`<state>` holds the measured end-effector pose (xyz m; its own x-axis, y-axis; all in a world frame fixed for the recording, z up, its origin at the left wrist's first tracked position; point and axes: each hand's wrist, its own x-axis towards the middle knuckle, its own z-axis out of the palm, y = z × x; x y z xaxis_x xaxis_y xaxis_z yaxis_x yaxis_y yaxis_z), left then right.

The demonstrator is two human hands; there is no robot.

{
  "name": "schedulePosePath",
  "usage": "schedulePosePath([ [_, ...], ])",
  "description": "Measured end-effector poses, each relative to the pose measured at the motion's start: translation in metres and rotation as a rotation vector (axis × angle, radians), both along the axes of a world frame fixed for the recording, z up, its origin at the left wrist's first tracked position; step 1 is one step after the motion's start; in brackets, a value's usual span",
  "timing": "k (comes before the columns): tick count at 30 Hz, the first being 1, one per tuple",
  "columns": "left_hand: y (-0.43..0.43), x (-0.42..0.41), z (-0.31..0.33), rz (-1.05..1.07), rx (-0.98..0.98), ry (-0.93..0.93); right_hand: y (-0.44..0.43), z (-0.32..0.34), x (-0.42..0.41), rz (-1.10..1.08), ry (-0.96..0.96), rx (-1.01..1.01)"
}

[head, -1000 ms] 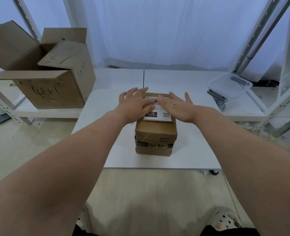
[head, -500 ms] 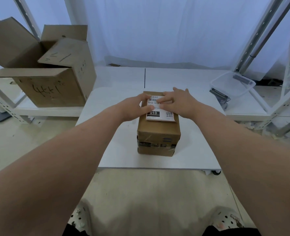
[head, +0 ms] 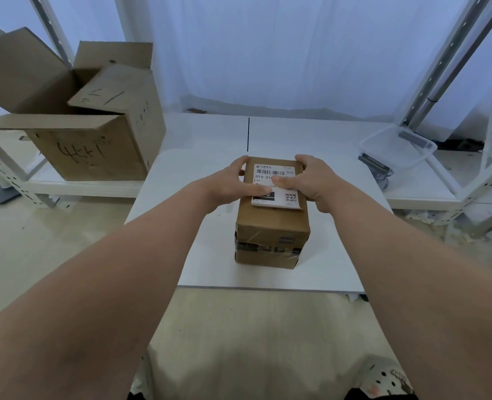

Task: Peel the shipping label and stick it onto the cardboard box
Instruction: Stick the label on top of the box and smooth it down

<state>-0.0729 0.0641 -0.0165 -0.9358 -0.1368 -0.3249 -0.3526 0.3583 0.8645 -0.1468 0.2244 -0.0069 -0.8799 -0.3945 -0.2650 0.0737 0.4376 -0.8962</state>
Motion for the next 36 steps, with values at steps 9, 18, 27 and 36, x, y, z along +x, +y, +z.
schedulePosePath([
  [9,0.004,-0.024,-0.010,0.212,-0.063,0.140,0.000,-0.008,-0.014,-0.070,0.122,0.011],
  [18,0.004,-0.022,-0.006,0.183,-0.184,0.159,0.000,-0.006,-0.012,0.066,0.195,0.208],
  [27,0.003,-0.029,-0.004,0.246,-0.552,0.281,0.008,-0.001,-0.007,0.178,0.045,0.146],
  [36,0.003,-0.024,-0.003,0.137,-0.370,0.150,0.000,-0.008,-0.012,-0.029,0.113,0.048],
])
